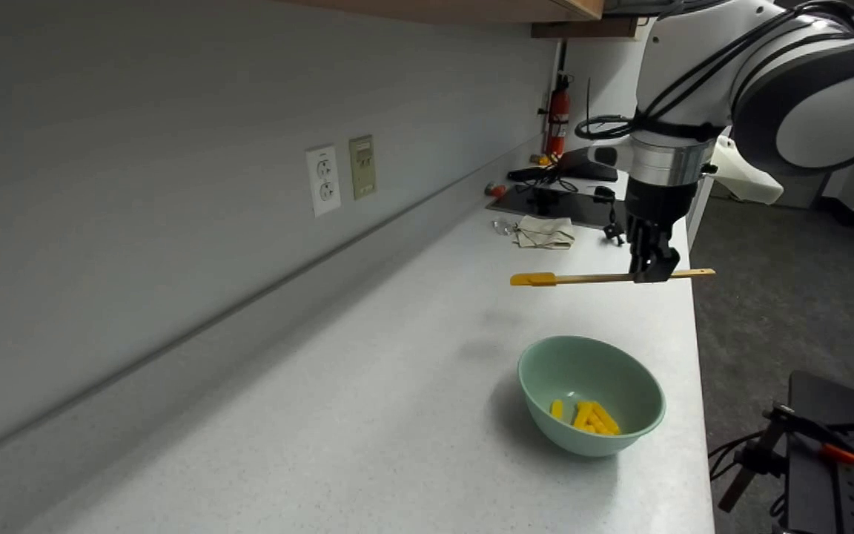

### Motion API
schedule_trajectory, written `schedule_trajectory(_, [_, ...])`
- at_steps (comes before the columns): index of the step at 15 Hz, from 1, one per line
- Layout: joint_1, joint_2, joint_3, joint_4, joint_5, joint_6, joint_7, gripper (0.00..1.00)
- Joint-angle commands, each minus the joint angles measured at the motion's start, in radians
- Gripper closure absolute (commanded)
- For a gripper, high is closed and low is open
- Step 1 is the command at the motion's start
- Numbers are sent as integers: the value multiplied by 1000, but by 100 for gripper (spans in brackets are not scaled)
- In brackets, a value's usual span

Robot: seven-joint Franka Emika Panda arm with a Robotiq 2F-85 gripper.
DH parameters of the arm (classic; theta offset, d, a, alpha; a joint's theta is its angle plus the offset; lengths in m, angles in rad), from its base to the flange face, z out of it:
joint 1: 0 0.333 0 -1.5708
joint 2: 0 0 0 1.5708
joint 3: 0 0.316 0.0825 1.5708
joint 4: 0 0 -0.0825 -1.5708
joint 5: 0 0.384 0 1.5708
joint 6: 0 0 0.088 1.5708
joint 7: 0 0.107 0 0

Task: Use the spatula to stir the contents in the bowl

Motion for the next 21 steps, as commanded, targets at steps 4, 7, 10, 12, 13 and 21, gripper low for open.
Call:
schedule_trajectory(4, [73, -110, 33, -25, 95, -171, -127, 94])
schedule_trajectory(7, [107, -137, 48, -45, 121, -234, -145, 94])
schedule_trajectory(10, [135, -148, 57, -68, 141, -282, -154, 94])
schedule_trajectory(12, [150, -143, 60, -76, 155, -309, -163, 94])
schedule_trajectory(13, [158, -136, 63, -72, 164, -326, -169, 94])
schedule_trajectory(21, [150, 13, 66, 5, 117, -363, -214, 94])
